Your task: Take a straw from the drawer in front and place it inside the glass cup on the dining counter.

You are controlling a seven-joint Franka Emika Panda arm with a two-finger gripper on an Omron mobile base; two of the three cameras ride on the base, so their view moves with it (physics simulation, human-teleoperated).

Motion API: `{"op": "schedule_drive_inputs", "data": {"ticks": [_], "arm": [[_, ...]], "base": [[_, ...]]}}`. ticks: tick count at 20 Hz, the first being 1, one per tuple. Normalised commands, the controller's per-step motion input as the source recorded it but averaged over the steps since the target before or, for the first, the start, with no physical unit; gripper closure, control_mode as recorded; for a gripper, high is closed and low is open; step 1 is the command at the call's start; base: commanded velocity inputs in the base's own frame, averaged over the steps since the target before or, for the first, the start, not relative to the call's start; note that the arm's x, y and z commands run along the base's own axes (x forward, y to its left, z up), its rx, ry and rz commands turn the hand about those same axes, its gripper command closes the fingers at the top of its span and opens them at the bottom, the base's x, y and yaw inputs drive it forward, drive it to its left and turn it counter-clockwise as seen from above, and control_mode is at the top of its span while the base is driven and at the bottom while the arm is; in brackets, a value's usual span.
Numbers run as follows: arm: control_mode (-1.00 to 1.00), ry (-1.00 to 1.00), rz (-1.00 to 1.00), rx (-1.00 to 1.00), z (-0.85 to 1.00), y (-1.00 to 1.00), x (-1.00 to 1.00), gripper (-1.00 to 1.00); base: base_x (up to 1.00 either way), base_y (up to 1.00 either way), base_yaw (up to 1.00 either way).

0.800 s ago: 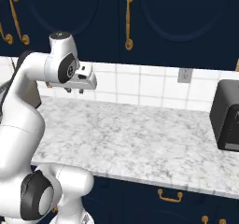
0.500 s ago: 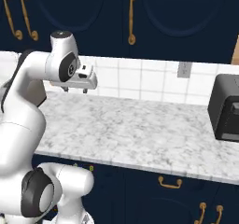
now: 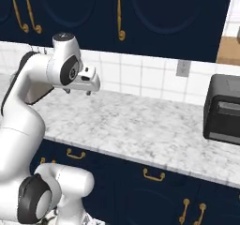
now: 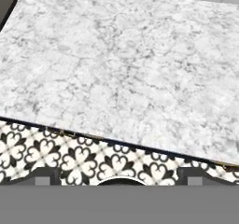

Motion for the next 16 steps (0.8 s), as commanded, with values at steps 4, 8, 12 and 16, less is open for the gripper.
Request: {"op": "schedule_drive_inputs", "data": {"ticks": [4, 8, 12, 16], "arm": [[1.00, 0.00, 0.00, 0.00, 0.00, 0.00, 0.00, -1.00], [1.00, 0.00, 0.00, 0.00, 0.00, 0.00, 0.00, -1.00], [1.00, 0.00, 0.00, 0.00, 0.00, 0.00, 0.00, -1.00], [1.00, 0.00, 0.00, 0.00, 0.00, 0.00, 0.00, -1.00]], "base": [[0.24, -0.75, 0.55], [0.16, -0.63, 0.61], [0.01, -0.59, 0.65], [0.00, -0.56, 0.65]]}}
